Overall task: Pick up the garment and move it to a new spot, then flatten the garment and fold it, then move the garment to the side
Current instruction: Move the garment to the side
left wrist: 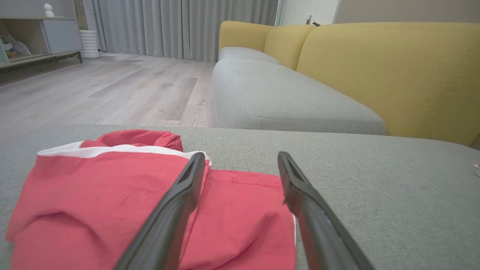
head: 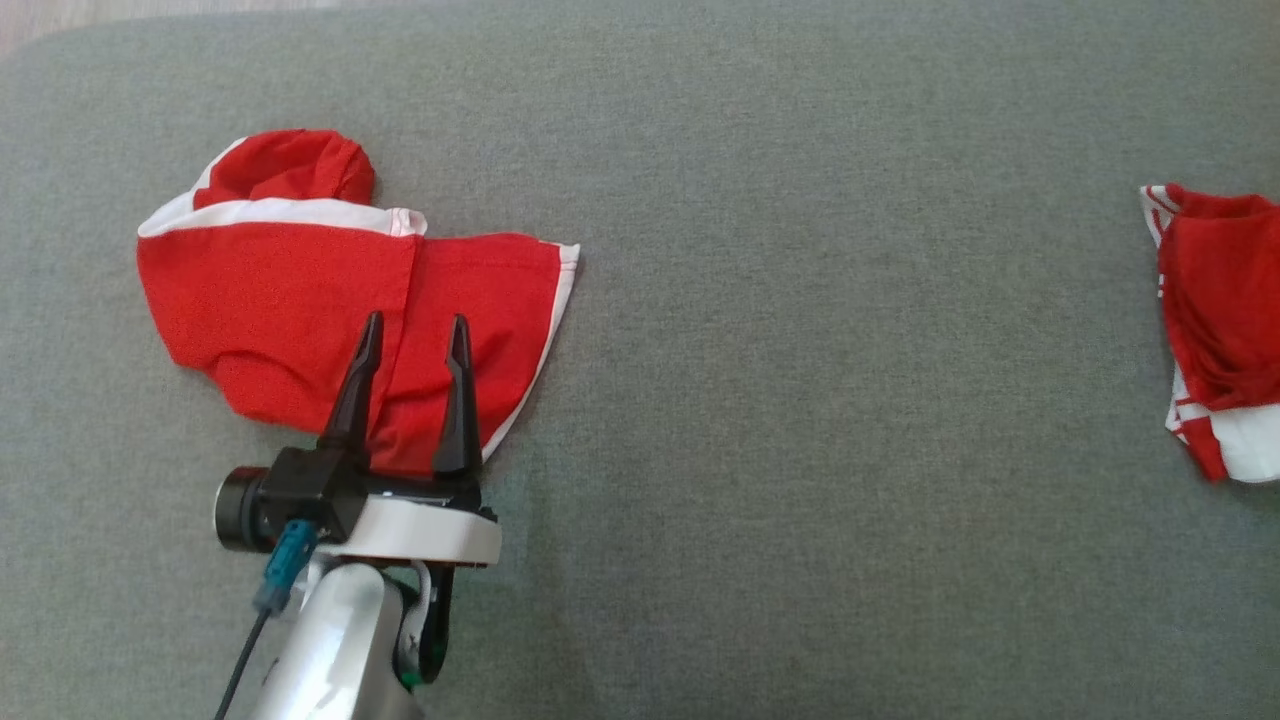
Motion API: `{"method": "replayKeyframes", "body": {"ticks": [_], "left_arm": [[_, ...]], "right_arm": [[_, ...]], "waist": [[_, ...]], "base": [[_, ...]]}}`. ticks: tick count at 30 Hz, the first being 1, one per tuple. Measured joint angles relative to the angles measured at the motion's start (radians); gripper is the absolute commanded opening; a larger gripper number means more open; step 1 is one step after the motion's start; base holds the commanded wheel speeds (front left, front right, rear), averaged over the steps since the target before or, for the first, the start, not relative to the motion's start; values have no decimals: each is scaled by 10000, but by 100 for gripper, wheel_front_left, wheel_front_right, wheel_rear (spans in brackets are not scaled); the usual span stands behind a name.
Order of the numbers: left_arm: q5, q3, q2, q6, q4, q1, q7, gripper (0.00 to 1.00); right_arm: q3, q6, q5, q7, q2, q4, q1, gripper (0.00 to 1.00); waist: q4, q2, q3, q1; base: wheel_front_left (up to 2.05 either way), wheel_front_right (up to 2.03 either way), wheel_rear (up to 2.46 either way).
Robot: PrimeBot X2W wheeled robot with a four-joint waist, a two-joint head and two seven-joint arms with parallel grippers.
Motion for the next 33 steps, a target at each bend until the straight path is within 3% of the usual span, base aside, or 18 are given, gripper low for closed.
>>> {"method": "replayKeyframes", "body": {"ticks": [4,5,6,7,8,15,26,33], "left_arm": [[-2,-2,-2,0,15,-18,0,100],[-2,-6,-2,0,21,-34,0,100],[-2,-6,-2,0,27,-52,0,100],[-4,-8,-2,0,36,-72,0,100],[-4,-8,-4,0,50,-96,0,100],[-31,-6,-8,17,144,-101,0,100],[-19,44,-6,96,132,582,0,100],[180,330,2,2,15,908,0,100]], "right_arm": [[-113,0,-153,6,157,-138,-4,0],[-169,0,-157,15,199,-180,-4,7],[-211,0,-157,13,253,-255,-4,57],[-219,0,-157,13,303,-328,-4,96],[-222,0,-157,12,378,-412,-4,100],[151,0,-144,-178,1417,-1628,-2,100],[1624,0,830,-867,3898,-3939,853,100],[2686,0,2606,-2056,4146,-4408,2145,100]], "waist": [[29,0,63,0],[30,0,53,0],[29,0,34,0],[28,0,8,-1],[25,0,-27,-1],[-21,0,-605,-2],[-56,0,-1724,-3],[-21,0,-2216,-3]], "base": [[0,0,0],[0,0,0],[0,0,0],[0,0,0],[0,0,0],[0,0,0],[0,0,0],[0,0,0]]}}
